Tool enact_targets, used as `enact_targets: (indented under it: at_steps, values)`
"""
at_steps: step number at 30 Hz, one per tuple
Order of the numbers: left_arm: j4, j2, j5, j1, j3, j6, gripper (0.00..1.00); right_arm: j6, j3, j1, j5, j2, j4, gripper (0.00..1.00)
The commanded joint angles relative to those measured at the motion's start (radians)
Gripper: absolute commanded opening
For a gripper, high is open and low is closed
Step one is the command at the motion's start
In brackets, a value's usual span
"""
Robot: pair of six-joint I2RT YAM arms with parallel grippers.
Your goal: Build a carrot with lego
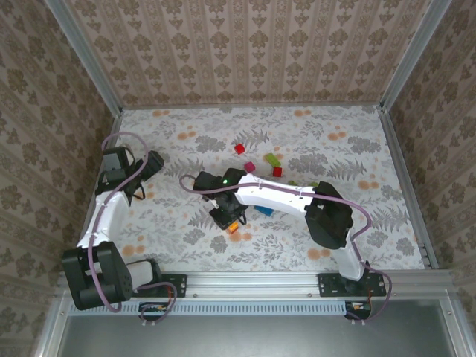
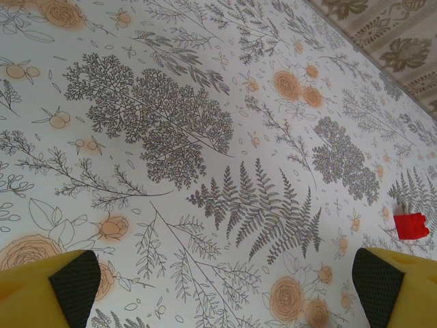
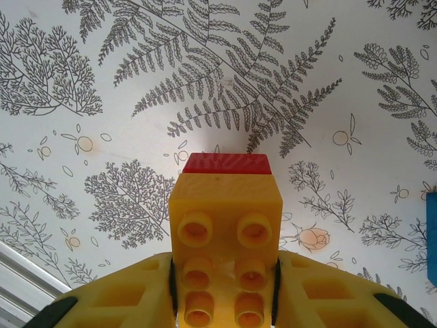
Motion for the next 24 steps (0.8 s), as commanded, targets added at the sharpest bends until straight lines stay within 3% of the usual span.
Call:
enact_targets:
  at_steps: [1, 24]
  values:
    - [0.006, -0.005, 0.014, -0.007, 0.021, -0.005, 0.99, -0.003, -0.042, 0.013, 0.025, 0.113, -0.049, 0.35]
    - [0.002, -0.013, 0.010, -0.008, 0.022, -0.001, 0.99, -0.107, 0.003, 0.002, -0.046, 0.307, -0.123, 0.34]
